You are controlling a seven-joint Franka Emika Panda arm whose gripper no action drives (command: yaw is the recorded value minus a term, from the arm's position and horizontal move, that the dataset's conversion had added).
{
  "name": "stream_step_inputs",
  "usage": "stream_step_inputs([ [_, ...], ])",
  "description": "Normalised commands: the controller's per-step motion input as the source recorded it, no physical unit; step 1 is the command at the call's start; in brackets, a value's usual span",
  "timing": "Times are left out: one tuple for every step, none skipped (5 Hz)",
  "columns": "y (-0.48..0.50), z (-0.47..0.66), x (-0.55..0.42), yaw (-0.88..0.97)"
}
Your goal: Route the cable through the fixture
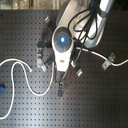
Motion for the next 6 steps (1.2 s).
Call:
stream_step_inputs([
  [-0.076,-0.46,-0.016,0.09],
  [-0.137,-0.53,-0.029,0.17],
  [-0.050,-0.25,-0.077,0.20],
  [0.009,-0.02,0.002,0.33],
  [0.092,0.00,0.021,0.45],
  [0.272,0.04,0.090,0.18],
])
